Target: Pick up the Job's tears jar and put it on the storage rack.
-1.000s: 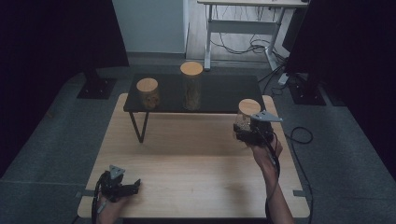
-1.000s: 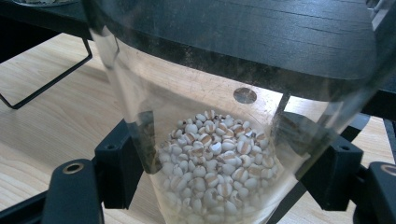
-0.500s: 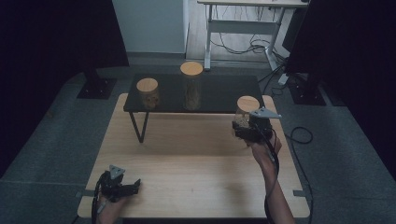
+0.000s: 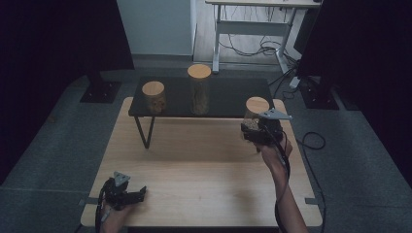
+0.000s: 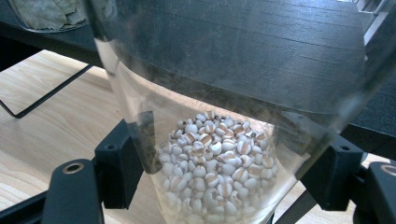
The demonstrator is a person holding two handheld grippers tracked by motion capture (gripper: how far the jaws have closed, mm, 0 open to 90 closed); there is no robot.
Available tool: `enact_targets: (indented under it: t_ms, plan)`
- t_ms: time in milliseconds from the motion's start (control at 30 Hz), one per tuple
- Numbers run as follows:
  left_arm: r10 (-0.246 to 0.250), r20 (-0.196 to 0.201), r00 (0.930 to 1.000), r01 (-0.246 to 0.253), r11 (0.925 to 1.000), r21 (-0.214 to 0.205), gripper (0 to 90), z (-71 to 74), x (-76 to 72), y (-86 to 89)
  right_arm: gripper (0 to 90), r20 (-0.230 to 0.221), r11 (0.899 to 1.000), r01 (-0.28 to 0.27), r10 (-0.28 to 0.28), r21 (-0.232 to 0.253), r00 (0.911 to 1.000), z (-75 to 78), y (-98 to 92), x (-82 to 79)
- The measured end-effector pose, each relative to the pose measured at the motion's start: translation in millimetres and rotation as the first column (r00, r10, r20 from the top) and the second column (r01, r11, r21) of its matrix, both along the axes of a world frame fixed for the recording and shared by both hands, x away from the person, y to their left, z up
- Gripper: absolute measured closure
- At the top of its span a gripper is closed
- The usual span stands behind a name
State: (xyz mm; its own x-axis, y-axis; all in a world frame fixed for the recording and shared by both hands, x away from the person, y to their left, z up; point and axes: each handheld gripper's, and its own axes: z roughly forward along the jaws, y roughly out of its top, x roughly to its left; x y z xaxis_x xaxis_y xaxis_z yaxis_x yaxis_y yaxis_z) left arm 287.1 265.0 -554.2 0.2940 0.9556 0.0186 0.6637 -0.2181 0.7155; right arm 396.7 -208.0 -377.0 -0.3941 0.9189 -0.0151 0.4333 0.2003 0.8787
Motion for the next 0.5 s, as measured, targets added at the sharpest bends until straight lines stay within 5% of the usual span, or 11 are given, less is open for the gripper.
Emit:
enact_targets:
  t_ms: [500]
  plan:
    - [-0.003, -0.001, 1.0000, 0.003, 1.0000, 0.001, 2.6, 0.0, 0.3, 0.1, 24.9, 0.011, 1.000, -0.003, 0.003, 0.007, 0.9999, 11.9, 2.8, 2.8]
